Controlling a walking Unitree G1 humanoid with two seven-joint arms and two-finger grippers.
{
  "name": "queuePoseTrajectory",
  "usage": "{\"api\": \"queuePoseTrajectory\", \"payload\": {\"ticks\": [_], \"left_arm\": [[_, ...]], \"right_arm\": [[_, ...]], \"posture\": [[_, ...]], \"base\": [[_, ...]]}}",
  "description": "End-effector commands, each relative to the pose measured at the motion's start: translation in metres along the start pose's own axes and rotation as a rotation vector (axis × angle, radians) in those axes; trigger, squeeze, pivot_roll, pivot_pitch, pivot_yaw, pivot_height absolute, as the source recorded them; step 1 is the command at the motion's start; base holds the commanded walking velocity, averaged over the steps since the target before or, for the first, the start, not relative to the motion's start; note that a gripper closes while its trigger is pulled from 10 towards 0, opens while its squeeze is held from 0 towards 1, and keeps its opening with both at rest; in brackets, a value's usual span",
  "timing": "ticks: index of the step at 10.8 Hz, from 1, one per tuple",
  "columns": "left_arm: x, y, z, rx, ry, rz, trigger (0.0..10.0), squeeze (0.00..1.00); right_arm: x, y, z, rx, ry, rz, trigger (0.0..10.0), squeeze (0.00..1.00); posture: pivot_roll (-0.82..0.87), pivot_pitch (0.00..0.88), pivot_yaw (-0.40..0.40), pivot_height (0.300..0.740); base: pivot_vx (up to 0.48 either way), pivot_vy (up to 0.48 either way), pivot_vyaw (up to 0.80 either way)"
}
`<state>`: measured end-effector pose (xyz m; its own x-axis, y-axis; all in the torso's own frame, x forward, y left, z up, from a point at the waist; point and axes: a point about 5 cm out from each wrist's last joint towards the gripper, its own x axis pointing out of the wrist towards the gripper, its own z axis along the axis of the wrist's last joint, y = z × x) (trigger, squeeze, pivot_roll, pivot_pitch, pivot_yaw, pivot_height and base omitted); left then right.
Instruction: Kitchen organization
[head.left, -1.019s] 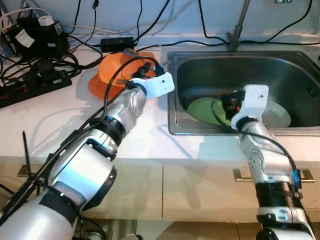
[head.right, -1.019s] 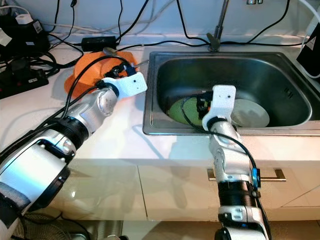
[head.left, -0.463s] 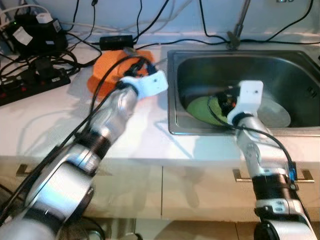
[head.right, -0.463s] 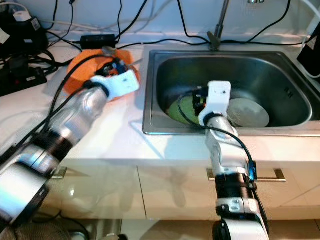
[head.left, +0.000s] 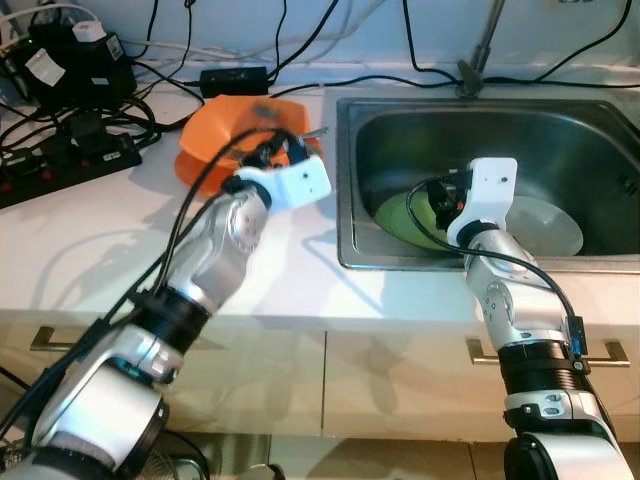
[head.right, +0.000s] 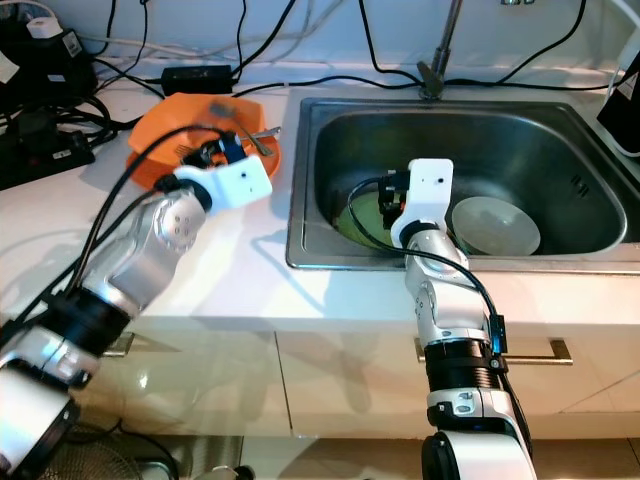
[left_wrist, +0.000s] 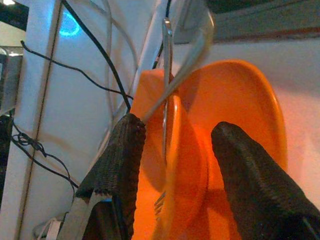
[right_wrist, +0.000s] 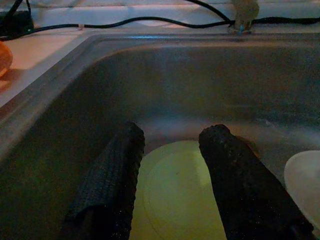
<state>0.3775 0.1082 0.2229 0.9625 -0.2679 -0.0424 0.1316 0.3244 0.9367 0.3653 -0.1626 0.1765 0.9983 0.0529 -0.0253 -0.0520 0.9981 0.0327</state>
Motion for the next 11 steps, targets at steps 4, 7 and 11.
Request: {"api": "queuePoseTrajectory", "payload": {"ticks": [4,7,11], "left_arm": [[-0.001,-0.01,0.022,0.0,-0.077,-0.037,10.0,0.0],[0.006,-0.009,0.031,-0.009,-0.096,-0.008,10.0,0.0],[0.03,-0.015,0.032,0.055,-0.078,0.013,10.0,0.0]], "right_arm": [[0.002,0.003,0.001,0.005,-0.01,0.009,10.0,0.0],[0.0,0.0,0.0,0.003,-0.009,-0.001,10.0,0.0],[-0.001,0.0,-0.001,0.003,-0.011,-0.007,10.0,0.0]], "posture": [[0.15,0.106,0.014,0.74],[0.15,0.111,0.014,0.74],[0.12,0.114,0.024,0.74]], "base": [[0.0,0.0,0.0],[0.0,0.0,0.0],[0.0,0.0,0.0]]}}
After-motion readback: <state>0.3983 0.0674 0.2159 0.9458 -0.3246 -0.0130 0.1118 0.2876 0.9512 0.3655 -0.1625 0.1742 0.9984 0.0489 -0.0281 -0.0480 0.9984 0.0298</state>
